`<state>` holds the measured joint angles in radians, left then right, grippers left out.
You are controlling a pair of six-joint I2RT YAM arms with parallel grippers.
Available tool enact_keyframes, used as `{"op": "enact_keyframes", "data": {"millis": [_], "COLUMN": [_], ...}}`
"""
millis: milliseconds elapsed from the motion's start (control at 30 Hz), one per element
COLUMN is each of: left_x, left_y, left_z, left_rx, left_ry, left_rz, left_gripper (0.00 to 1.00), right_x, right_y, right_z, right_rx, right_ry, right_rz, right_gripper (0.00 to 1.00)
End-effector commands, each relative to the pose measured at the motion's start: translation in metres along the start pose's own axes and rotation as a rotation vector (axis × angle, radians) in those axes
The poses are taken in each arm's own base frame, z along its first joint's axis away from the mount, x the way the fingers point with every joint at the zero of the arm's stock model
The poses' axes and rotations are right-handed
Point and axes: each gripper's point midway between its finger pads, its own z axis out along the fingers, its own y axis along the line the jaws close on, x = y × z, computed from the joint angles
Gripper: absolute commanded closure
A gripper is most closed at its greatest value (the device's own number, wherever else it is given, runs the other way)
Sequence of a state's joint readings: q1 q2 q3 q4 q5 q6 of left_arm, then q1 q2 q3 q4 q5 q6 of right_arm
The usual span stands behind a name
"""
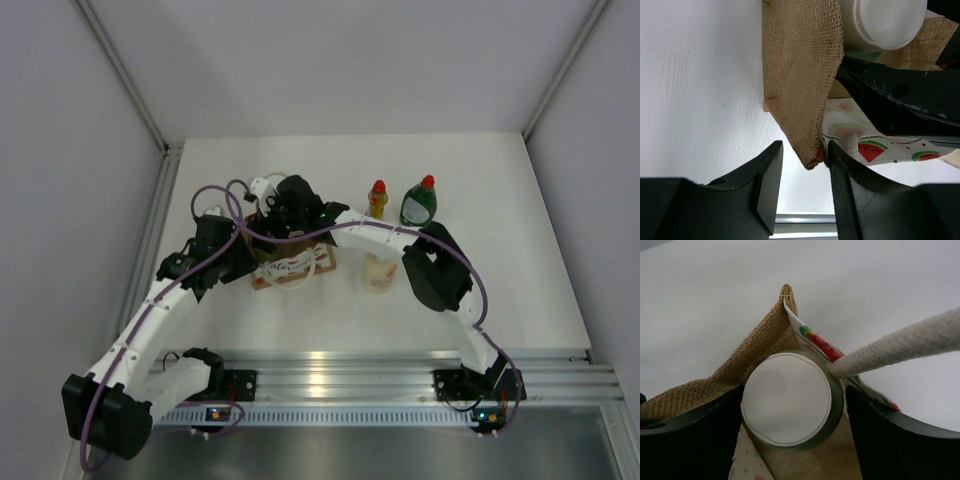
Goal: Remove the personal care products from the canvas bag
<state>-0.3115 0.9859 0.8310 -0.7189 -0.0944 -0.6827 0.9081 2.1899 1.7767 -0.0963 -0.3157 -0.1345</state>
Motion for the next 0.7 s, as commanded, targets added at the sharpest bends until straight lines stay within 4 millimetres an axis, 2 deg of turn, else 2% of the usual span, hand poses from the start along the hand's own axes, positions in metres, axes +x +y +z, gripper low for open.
{"op": "enact_keyframes", "data": {"millis": [0,300,500,667], "left_x": [-0.001,-0.011,-0.011,-0.011], "left_y": [0.0,-0.009,-0.011,-0.012], "left_z": [-0.007,-0.017,-0.016,-0.016], "left_rx": [0.002,0.037,0.04,0.042], "left_ry": [-0.003,-0.029,-0.023,-0.021], "left_rz": [0.007,0.006,0.008,0.009], "left_gripper": [0.54,0.54,0.54,0.53], "right_x": [-0.017,0.01,0.015,0.02], "right_y": [-0.001,-0.008,-0.011,-0.013], "right_z": [0.004,0.022,0.029,0.034], "right_rx": [0.012,0.028,0.03,0.032], "right_ry": [-0.033,0.017,0.02,0.014], "right_rz": [-0.031,-0.024,-0.024,-0.02], "right_gripper": [0.22,0.24,0.33,0.33]}}
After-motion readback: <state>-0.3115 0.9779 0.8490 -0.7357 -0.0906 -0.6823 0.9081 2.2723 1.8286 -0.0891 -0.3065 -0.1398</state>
